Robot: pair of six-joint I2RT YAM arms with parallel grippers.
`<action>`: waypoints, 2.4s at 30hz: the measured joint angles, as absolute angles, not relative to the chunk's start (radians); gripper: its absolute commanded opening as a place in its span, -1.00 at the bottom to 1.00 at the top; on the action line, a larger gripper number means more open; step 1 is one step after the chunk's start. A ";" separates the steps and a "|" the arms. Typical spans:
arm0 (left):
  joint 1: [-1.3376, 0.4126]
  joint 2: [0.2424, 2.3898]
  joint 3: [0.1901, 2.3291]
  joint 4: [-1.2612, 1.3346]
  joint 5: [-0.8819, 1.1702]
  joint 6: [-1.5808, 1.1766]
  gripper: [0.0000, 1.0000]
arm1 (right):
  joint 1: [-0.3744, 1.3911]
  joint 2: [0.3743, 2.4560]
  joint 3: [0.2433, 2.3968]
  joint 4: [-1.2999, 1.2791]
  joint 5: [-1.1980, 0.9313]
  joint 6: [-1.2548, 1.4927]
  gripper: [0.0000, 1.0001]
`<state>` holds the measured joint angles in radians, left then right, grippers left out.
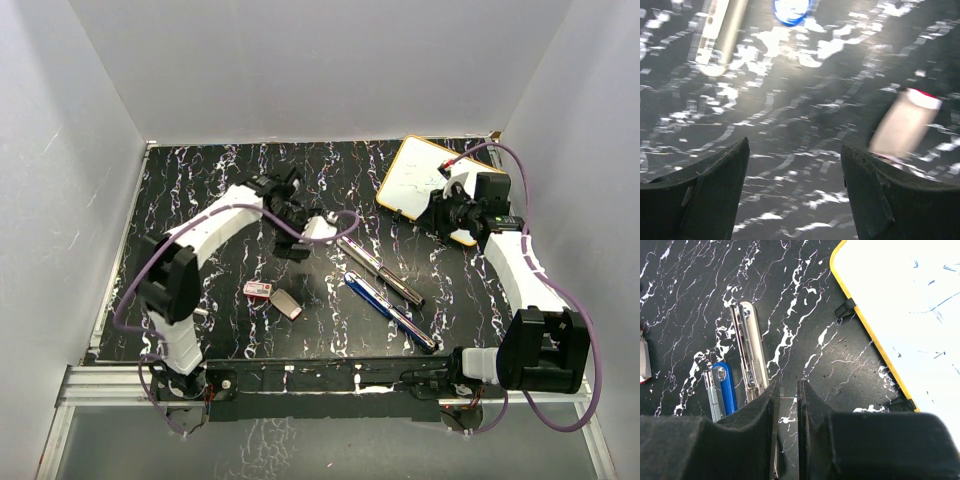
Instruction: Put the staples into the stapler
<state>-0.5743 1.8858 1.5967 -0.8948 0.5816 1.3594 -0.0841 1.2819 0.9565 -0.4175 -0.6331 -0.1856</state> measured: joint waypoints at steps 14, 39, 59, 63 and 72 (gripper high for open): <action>-0.594 1.725 1.060 -0.851 0.473 1.357 0.45 | -0.078 1.235 0.905 -0.411 -0.638 -0.183 -0.63; -0.501 1.626 0.931 -0.534 0.358 1.118 -0.13 | -0.050 1.245 0.888 -0.408 -0.654 -0.222 -0.62; -0.243 1.559 1.069 -0.539 0.523 0.942 0.12 | 0.412 1.589 1.164 -0.402 -0.382 -0.276 -0.63; -0.186 1.559 1.103 -0.522 0.536 0.871 0.20 | 0.464 1.663 1.237 -0.427 -0.298 -0.276 -0.63; -0.122 1.559 1.149 -0.503 0.537 0.738 0.39 | 0.537 1.797 1.360 -0.533 -0.162 -0.274 -0.63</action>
